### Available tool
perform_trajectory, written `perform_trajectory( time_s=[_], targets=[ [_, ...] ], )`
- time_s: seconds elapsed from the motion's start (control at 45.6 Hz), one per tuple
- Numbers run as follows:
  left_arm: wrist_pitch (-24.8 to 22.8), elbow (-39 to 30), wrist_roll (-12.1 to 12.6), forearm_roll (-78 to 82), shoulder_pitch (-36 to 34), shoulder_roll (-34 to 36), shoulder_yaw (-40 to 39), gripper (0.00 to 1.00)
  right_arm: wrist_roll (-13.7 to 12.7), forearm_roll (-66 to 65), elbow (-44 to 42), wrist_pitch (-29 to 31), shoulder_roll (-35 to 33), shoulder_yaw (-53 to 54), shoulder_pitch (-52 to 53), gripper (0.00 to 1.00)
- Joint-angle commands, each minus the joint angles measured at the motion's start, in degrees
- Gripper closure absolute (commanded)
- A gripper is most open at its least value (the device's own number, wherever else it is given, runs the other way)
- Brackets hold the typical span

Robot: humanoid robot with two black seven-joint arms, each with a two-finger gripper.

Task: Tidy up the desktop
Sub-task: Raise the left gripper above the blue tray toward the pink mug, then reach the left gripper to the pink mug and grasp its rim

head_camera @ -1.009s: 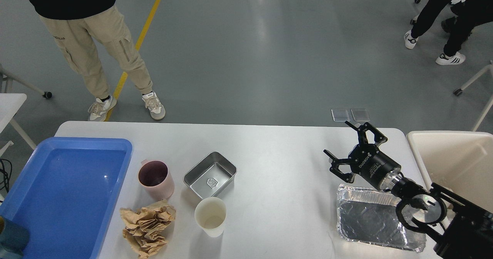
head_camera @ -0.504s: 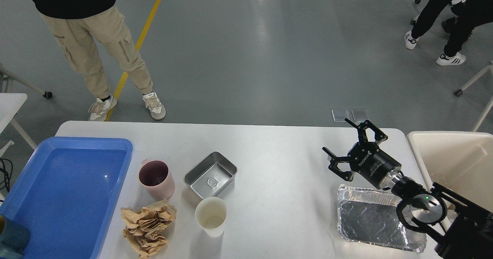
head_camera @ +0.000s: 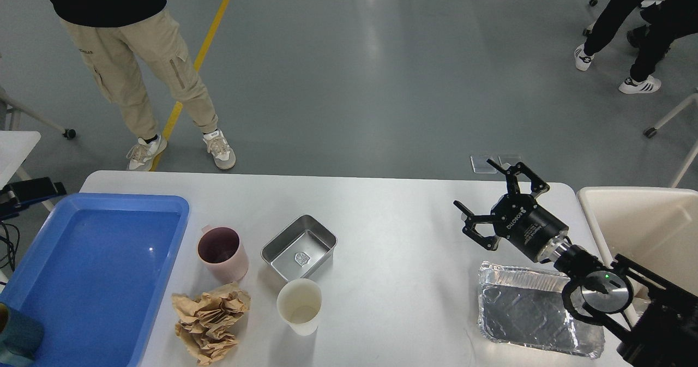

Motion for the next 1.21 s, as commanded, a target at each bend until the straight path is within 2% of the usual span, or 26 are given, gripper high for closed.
perform_trajectory(
  time_s=[0.0,0.153,0.351,1.184],
  targets=[
    [-0.11,0.12,-1.52,6.00,-8.33,-2.95,9.27,0.03,0.00,-0.08,1.27,0.01,-0.57,0.11,0.00,0.00],
    [-0.28,0.74,-1.52,9.08,-18.09,-7.34,19.63,0.03,0.00,-0.08,2.67,0.01,-1.62,0.73,-0.09,0.00],
    [-0.11,1.26,-2.05,12.51,-24.07,-10.51,30.37,0.05,0.00,-0.08,3.20,0.01,-1.62,0.82,-0.17,0.00],
    [1.56,10.31,-2.23,21.21,-21.97,-25.28,33.27,0.06,0.00,-0.08,5.31,0.28,-3.12,2.57,-2.28,0.00]
  ],
)
